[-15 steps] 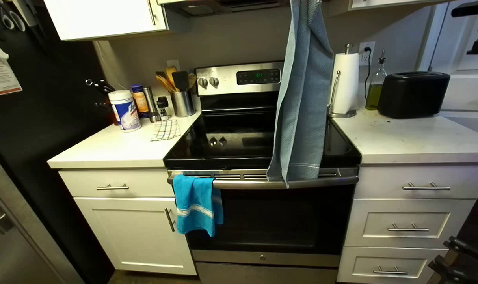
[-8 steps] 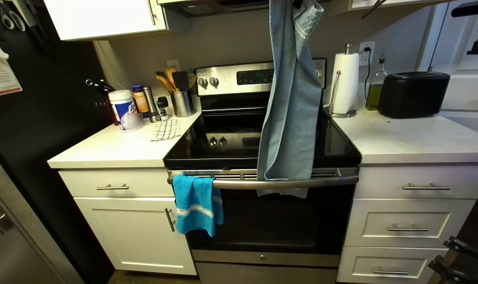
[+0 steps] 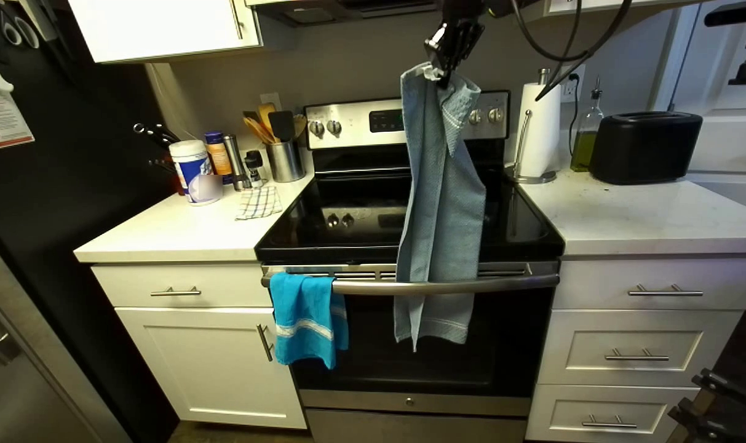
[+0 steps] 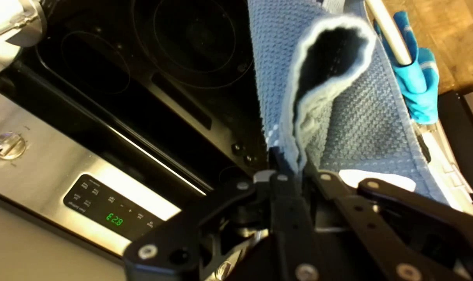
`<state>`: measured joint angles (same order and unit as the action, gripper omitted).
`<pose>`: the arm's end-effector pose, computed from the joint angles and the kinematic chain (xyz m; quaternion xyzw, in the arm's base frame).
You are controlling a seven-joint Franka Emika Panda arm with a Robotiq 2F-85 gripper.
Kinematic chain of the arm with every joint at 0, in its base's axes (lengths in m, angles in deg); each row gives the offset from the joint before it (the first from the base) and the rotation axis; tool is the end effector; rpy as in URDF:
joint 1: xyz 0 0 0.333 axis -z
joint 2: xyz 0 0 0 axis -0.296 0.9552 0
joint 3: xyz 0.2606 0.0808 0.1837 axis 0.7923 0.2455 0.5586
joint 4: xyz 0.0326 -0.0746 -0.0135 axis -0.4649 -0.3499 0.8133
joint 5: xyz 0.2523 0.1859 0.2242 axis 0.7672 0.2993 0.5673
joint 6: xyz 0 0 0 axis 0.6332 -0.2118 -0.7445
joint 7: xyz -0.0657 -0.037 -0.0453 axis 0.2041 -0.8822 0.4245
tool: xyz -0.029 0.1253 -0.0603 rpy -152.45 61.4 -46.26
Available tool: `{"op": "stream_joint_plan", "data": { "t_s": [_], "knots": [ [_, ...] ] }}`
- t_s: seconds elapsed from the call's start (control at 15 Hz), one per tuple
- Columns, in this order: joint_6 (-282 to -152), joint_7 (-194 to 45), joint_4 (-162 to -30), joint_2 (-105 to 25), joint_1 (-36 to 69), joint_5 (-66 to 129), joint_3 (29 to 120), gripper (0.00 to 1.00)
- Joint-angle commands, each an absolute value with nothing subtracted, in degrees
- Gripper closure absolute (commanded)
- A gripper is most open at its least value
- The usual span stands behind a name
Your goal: Move the light blue towel to the oven handle
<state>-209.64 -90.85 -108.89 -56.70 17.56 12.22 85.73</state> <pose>0.5990 0.0483 0.5532 0.9653 -0.0391 0.2277 0.1213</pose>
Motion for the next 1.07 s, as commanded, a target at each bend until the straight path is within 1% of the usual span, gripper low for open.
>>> {"op": "stream_joint_plan", "data": {
  "t_s": [0.0,0.53,1.0],
  "knots": [
    [-210.37,-88.76,-108.36,-54.82,16.02,14.10,84.15,0.98],
    [-209.40,-86.48,-108.16,-50.76,12.52,14.90,84.57,0.98],
    [-208.71,-83.88,-107.97,-45.82,6.65,16.64,87.52,0.98]
  ]
}}
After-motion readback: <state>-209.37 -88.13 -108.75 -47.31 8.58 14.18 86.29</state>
